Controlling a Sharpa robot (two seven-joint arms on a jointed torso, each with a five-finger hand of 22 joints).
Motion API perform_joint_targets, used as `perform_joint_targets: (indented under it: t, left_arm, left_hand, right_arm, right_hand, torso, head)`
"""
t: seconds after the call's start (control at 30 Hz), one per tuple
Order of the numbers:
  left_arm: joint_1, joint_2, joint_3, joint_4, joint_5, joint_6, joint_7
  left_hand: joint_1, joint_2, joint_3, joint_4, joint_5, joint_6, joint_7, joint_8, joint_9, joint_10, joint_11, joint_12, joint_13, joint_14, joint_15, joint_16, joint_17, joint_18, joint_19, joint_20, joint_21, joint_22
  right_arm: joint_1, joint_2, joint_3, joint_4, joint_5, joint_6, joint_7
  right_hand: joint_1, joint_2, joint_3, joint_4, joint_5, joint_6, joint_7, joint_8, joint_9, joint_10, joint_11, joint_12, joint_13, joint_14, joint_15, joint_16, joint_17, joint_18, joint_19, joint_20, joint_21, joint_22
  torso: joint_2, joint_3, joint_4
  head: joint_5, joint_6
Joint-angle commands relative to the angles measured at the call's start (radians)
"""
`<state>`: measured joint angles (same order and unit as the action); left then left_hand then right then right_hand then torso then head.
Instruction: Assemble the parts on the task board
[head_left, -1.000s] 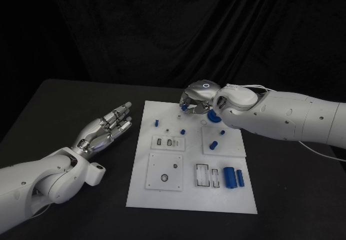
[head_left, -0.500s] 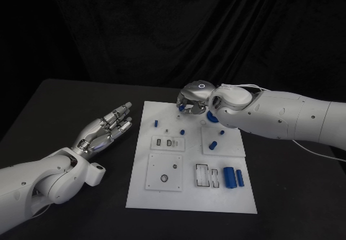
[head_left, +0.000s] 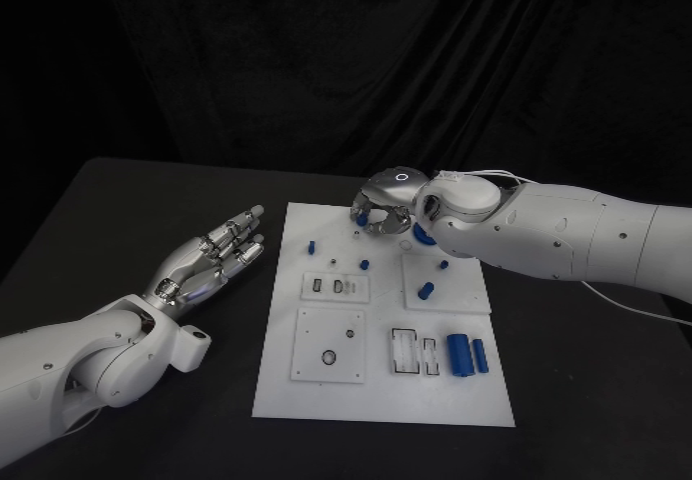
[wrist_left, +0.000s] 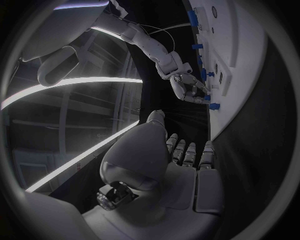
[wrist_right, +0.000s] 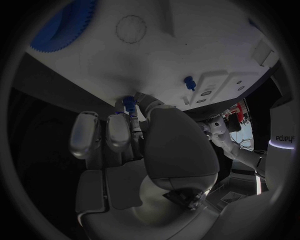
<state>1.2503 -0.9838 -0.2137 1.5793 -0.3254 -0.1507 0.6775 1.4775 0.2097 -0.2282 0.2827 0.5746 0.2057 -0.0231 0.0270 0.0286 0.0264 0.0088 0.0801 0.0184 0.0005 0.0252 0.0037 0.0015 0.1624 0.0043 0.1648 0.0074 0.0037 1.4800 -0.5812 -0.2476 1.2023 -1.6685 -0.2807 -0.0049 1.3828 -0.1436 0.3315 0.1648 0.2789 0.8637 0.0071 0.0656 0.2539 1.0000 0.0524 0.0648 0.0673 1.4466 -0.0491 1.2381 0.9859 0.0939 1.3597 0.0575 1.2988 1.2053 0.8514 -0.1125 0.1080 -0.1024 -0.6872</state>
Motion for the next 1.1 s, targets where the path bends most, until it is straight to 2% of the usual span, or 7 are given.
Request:
perform_joint_targets:
  t: [0.03, 0.27, 0.57, 0.83, 0.87, 0.97, 1.1]
  left_arm:
    - [0.002, 0.002, 0.001, -0.002, -0.008, 0.017, 0.073]
    - [0.002, 0.002, 0.001, -0.004, -0.008, 0.019, 0.073]
    - [0.002, -0.008, 0.001, -0.002, -0.008, 0.018, 0.074]
    - [0.002, -0.012, 0.001, -0.001, -0.008, 0.017, 0.073]
    - [0.002, -0.011, 0.001, -0.002, -0.008, 0.017, 0.073]
    - [0.002, -0.008, 0.001, -0.004, -0.008, 0.019, 0.072]
    - [0.002, -0.006, 0.001, -0.006, -0.008, 0.020, 0.071]
  left_hand:
    - [0.013, -0.001, 0.005, 0.000, 0.005, 0.002, 0.010, 0.002, 0.000, 0.000, 0.009, -0.004, -0.001, 0.000, 0.009, -0.004, -0.002, 0.018, 0.000, 0.005, -0.003, 0.000]
    - [0.014, 0.000, 0.005, 0.000, 0.006, 0.002, 0.013, 0.002, 0.000, 0.000, 0.009, -0.004, -0.001, 0.000, 0.009, -0.004, -0.002, 0.018, 0.000, 0.005, -0.003, 0.000]
    - [0.015, 0.000, 0.006, 0.000, 0.008, 0.003, 0.015, 0.002, 0.000, 0.000, 0.009, -0.003, -0.001, 0.000, 0.009, -0.004, -0.002, 0.018, 0.000, 0.005, -0.003, 0.000]
    - [0.016, 0.000, 0.006, 0.000, 0.009, 0.004, 0.015, 0.002, 0.000, 0.000, 0.010, -0.003, -0.001, 0.000, 0.009, -0.004, -0.002, 0.018, 0.000, 0.005, -0.003, 0.000]
    - [0.016, 0.000, 0.006, 0.000, 0.009, 0.004, 0.015, 0.002, 0.000, 0.000, 0.010, -0.003, -0.001, 0.000, 0.009, -0.004, -0.002, 0.018, 0.000, 0.005, -0.003, 0.000]
    - [0.017, 0.000, 0.007, -0.001, 0.011, 0.007, 0.017, 0.003, 0.000, 0.001, 0.010, -0.002, -0.001, 0.000, 0.009, -0.004, -0.002, 0.018, 0.000, 0.006, -0.003, 0.000]
    - [0.017, 0.001, 0.008, -0.001, 0.011, 0.006, 0.018, 0.003, 0.000, 0.001, 0.010, -0.002, -0.001, 0.000, 0.009, -0.004, -0.002, 0.018, 0.000, 0.006, -0.003, 0.000]
  right_arm:
    - [-0.003, -0.006, 0.001, 0.003, -0.002, 0.020, -0.017]
    - [-0.003, -0.025, 0.001, 0.012, -0.001, -0.025, -0.022]
    - [0.014, -0.117, 0.002, 0.084, 0.035, -0.181, -0.024]
    - [0.045, -0.234, 0.002, 0.180, 0.058, -0.192, -0.027]
    - [0.047, -0.248, 0.002, 0.189, 0.059, -0.171, -0.035]
    - [0.049, -0.276, 0.001, 0.203, 0.062, -0.102, -0.067]
    - [0.044, -0.303, 0.000, 0.210, 0.063, -0.032, -0.106]
  right_hand:
    - [-0.003, -0.004, -0.022, -0.005, -0.002, -0.096, -0.033, -0.003, -0.039, -0.088, 0.001, -0.003, -0.001, -0.008, 0.000, -0.009, -0.006, -0.002, -0.009, 0.005, -0.010, -0.001]
    - [0.008, 0.009, -0.079, -0.006, 0.000, -0.311, -0.057, -0.014, -0.127, -0.279, 0.008, -0.008, -0.006, -0.041, 0.009, -0.059, -0.074, 0.010, -0.044, 0.012, -0.061, -0.041]
    - [0.024, 0.027, -0.091, -0.002, 0.000, -0.288, -0.028, -0.008, -0.140, -0.189, 0.010, 0.014, 0.009, -0.065, 0.012, -0.098, -0.125, 0.018, -0.069, 0.016, -0.103, -0.073]
    - [0.044, 0.016, -0.077, -0.009, -0.002, 0.019, 0.053, 0.077, -0.103, 0.243, -0.046, 0.303, 0.215, -0.155, -0.015, -0.287, -0.345, 0.040, -0.148, -0.009, -0.232, -0.171]
    - [0.013, 0.025, -0.076, 0.019, 0.006, 0.019, 0.061, 0.052, -0.109, 0.066, -0.040, 0.502, 0.423, -0.130, -0.029, -0.285, -0.317, 0.039, -0.141, -0.019, -0.247, -0.170]
    - [-0.021, 0.003, -0.090, 0.047, 0.001, 0.048, 0.050, 0.034, -0.102, 0.362, -0.076, 1.316, 1.254, 0.036, -0.025, 0.178, 0.342, -0.004, -0.031, -0.014, -0.068, 0.029]
    - [-0.081, 0.004, -0.118, 0.099, 0.000, 0.041, 0.047, 0.016, -0.097, 0.563, -0.077, 1.501, 1.496, 0.112, -0.024, 0.315, 0.556, -0.026, 0.029, -0.017, 0.038, 0.142]
  torso:
    - [0.000, 0.0002, -0.0010]
    - [0.000, 0.0003, -0.0004]
    - [0.000, 0.0009, -0.0019]
    - [0.000, 0.0002, -0.0018]
    - [0.000, -0.0002, -0.0017]
    - [0.001, -0.0006, -0.0017]
    - [0.001, -0.0009, -0.0022]
  head:
    - [0.002, 0.002]
    - [0.003, 0.006]
    - [0.011, 0.011]
    - [0.006, 0.011]
    - [0.005, 0.010]
    - [0.006, 0.010]
    - [0.007, 0.010]
